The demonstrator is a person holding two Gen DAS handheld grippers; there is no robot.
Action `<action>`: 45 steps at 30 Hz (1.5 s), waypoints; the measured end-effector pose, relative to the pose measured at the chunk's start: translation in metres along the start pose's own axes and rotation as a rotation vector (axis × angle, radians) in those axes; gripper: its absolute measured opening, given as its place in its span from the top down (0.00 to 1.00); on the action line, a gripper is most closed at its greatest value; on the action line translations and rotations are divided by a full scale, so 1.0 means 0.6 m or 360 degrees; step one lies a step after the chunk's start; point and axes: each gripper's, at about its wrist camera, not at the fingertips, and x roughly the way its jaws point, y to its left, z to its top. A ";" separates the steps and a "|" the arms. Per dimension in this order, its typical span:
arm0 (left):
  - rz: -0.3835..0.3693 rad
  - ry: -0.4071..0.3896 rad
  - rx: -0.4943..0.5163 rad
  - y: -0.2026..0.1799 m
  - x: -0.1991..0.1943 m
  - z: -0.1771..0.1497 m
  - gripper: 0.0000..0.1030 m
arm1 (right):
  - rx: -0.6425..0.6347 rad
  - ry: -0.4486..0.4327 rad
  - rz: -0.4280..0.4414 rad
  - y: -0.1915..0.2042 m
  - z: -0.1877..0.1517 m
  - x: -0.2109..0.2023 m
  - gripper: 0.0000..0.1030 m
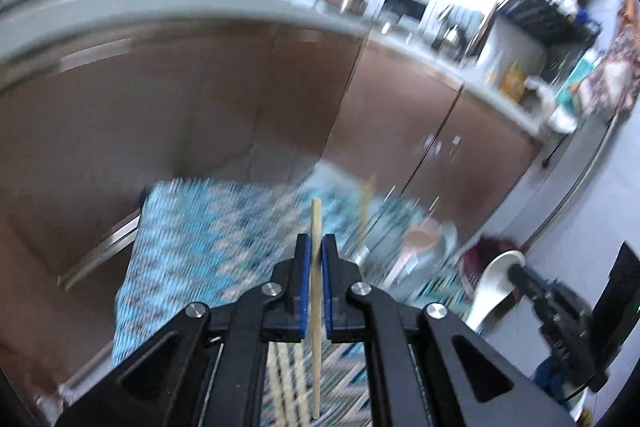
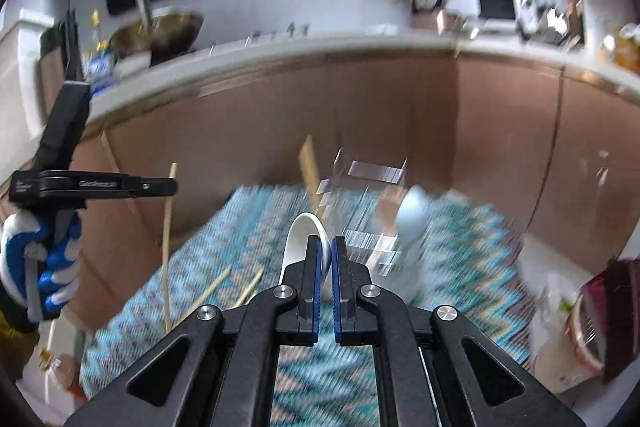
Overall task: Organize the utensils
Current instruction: 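Carry spoon and chopstick over the holder and open both grippers to drop them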
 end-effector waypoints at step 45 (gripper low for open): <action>0.0371 -0.0652 0.0090 -0.085 -0.016 -0.044 0.55 | -0.0126 -0.0395 -0.0440 0.037 0.005 -0.008 0.39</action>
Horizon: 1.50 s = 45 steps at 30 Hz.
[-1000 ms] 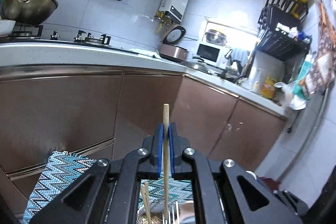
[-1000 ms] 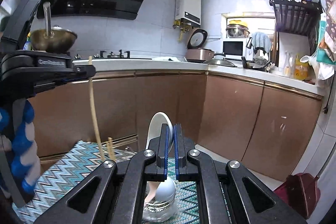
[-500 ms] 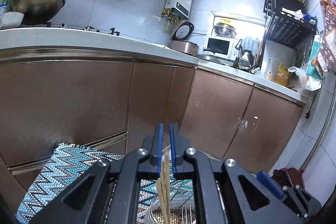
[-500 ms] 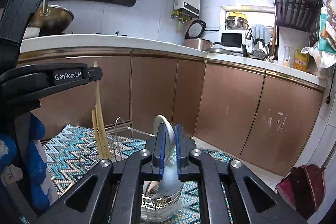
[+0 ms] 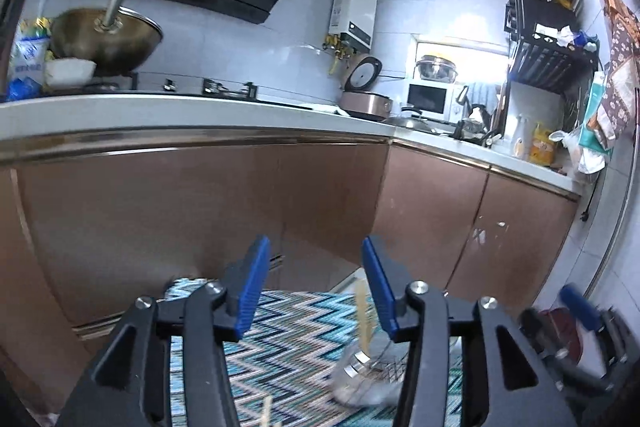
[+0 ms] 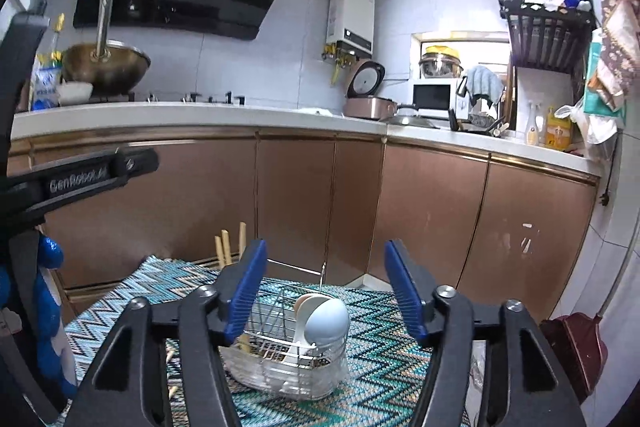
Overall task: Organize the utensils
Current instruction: 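Carry spoon and chopstick over the holder and open both grippers to drop them, then pull both open grippers back toward the loose chopsticks, then grasp a wooden chopstick with the right gripper while the left gripper grasps another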
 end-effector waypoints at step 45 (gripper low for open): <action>-0.0244 0.1302 -0.0051 0.167 0.106 -0.199 0.61 | 0.0133 0.1112 0.0670 0.176 -0.166 0.049 0.83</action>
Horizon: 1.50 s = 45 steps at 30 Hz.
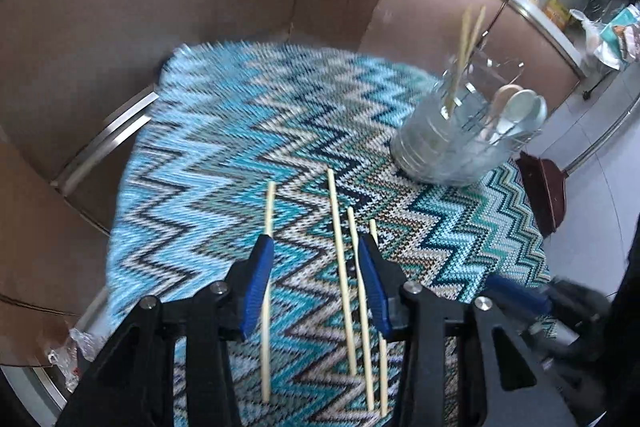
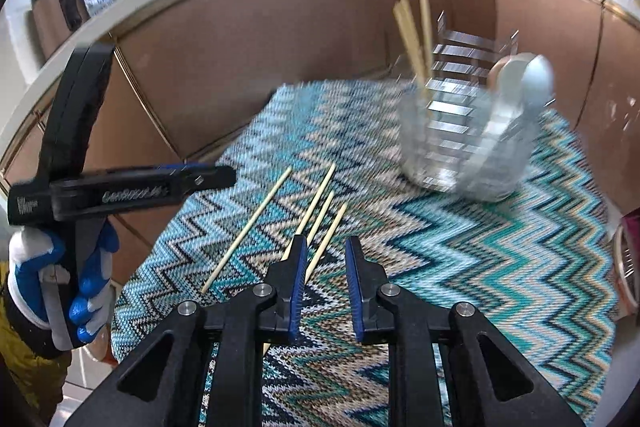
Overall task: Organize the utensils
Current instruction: 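Grasp a wooden chopstick with the right gripper while the left gripper grasps another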
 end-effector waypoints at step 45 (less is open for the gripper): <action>-0.0027 0.0026 0.0020 -0.035 0.062 0.038 0.96 | 0.0171 0.0171 0.0137 -0.032 0.043 0.110 0.93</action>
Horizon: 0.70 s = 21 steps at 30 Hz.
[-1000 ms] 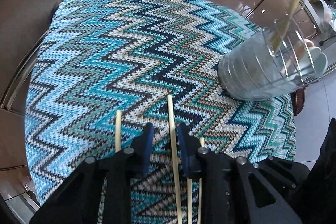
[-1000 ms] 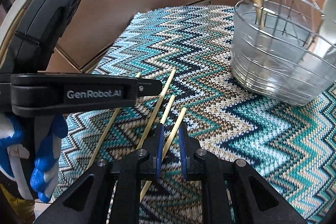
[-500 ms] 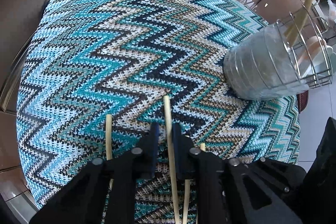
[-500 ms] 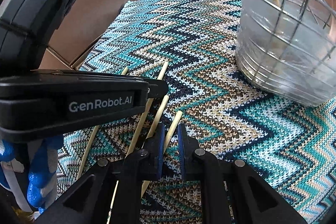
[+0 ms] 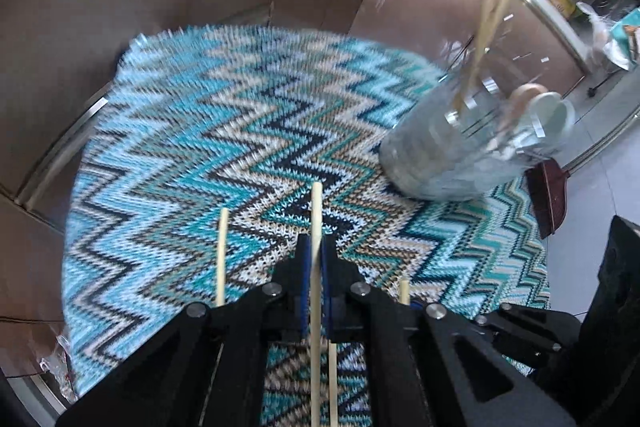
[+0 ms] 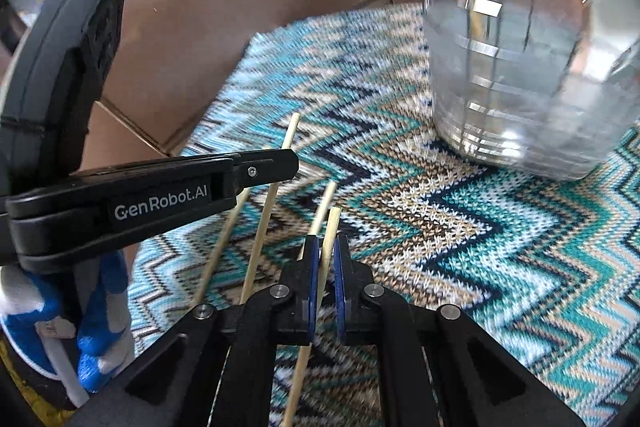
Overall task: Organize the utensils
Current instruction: 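Grasp a wooden chopstick with the right gripper while the left gripper grasps another, then carry both chopsticks over the holder and open both grippers to drop them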
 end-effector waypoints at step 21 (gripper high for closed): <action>-0.0032 -0.0540 0.0030 -0.067 -0.246 -0.103 0.96 | -0.0202 -0.0648 -0.0034 0.049 -0.103 -0.286 0.95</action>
